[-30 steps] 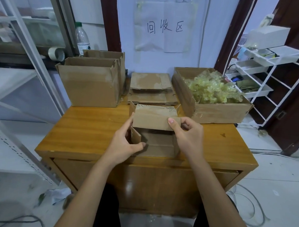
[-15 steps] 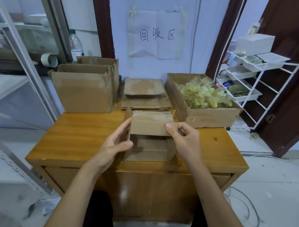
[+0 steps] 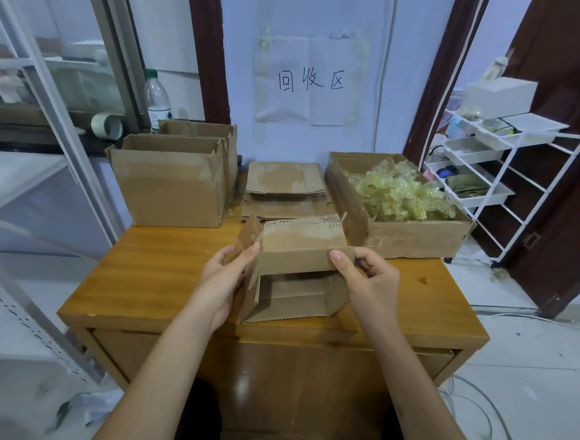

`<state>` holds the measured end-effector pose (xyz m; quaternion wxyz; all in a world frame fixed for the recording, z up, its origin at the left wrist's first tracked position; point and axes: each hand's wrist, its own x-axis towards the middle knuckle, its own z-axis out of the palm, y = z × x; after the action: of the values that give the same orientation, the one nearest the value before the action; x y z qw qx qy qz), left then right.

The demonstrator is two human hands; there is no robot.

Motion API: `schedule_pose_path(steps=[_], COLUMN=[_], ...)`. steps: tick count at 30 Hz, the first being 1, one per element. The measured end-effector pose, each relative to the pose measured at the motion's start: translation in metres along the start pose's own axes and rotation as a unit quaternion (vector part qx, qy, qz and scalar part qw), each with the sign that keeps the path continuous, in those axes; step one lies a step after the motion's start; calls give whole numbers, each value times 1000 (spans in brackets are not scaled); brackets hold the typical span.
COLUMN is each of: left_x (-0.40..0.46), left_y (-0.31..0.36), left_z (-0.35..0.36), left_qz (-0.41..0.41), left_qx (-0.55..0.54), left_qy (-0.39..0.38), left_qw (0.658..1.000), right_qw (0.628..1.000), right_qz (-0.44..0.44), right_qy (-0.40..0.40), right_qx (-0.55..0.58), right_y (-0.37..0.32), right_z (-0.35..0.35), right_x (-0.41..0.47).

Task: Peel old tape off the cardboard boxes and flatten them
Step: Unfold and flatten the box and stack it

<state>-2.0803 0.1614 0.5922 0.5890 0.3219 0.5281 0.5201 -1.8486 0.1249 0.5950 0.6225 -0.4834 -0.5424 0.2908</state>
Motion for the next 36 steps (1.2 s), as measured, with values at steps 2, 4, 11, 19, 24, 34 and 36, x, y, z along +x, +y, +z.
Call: schedule_pose_path(steps=[2,4,11,19,24,34,36], left_x=[3,3,0,-3,-3,-10,-11], left_y=[3,8,9,-11,-16,-21,-20], left_z=[1,1,-1,-10,-10,-14,-13], left_qz=[-8,-18,-3,101,137,120,121], left_qx=[22,36,44,98,110,93,84], left_qy=[8,4,-4,29,42,23,15], left_qw=[1000,999,999,990,983,988,989], right_qw=[1000,1000,966,935,941,942,940], right_qz=[4,3,151,254,255,228,228], right_qy=[5,20,38,6,-140,-179,-181], right_qx=[7,23,206,248,174,170,179], right_y=[0,0,16,34,34,34,33], right_z=[2,2,-5,-9,-12,-22,-22], right_x=[-1,-3,1,2,9,0,0])
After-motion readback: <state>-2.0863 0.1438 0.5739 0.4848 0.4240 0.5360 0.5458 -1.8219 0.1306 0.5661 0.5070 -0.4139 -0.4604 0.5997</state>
